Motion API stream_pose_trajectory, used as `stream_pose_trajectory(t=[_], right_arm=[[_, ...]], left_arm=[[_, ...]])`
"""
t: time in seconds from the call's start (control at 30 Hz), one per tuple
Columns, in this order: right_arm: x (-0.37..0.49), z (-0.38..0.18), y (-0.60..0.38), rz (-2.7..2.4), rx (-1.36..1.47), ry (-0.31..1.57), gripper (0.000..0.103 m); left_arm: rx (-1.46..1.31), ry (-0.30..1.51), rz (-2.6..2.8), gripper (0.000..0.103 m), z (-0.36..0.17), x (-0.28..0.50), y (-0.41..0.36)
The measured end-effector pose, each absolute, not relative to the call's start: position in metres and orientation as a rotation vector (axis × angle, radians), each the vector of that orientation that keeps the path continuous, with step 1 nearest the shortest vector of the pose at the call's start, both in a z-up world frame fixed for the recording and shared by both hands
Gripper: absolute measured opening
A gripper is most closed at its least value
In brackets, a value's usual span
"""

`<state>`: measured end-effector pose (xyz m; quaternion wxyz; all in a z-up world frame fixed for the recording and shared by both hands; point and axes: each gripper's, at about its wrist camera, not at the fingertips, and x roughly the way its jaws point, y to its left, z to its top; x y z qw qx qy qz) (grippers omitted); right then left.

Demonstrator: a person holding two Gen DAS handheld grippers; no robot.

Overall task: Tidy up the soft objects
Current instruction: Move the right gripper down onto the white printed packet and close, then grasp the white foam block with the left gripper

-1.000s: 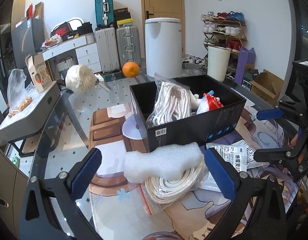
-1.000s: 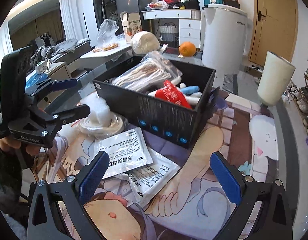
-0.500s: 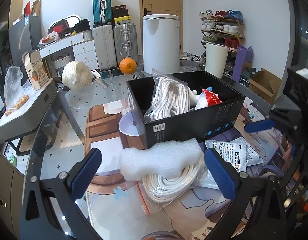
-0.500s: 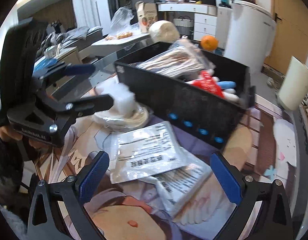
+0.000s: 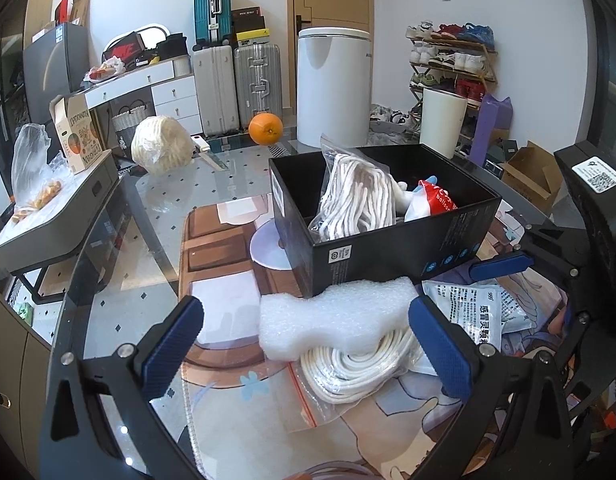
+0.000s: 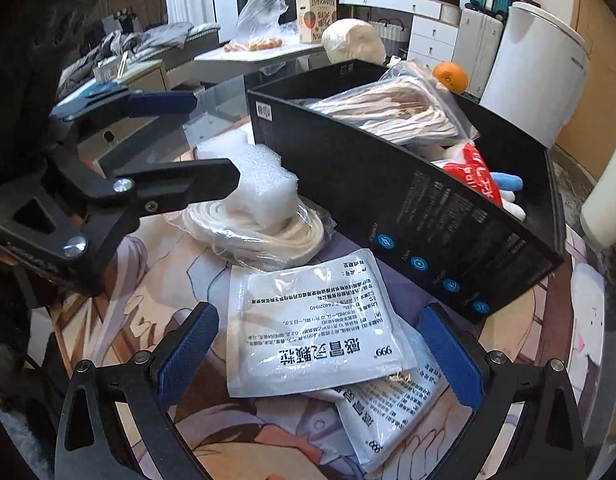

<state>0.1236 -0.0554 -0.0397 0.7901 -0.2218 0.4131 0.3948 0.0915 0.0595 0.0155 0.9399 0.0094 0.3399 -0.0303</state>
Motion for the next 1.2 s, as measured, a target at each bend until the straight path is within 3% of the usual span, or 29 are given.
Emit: stream_pose_trajectory(t=[0.33,0.43,0.67,1.2], right_arm=[[0.133,-0.047,-0.046,0.874,-0.478,0.932,0.101],[0.132,-0.044,-0.053,0.879,-0.457,0.909,0.084],[0.128,-0.041,-0.066,0.882,-0.432,0.88,0.064],[0.114,-0.025,-0.102,0.888,-0.365,0.833,0.059]], left_arm=[[0.014,0.707,-0.054,0.103,0.011,0.094,0.063],[0.01,0.707,-0.055,0.103,0.011,0.094,0.064],[0.011,0.708,-0.052,0.103,0.011,0.094,0.065],[0.022,0.709,-0.055,0.103,0.01,0.093,0.063]])
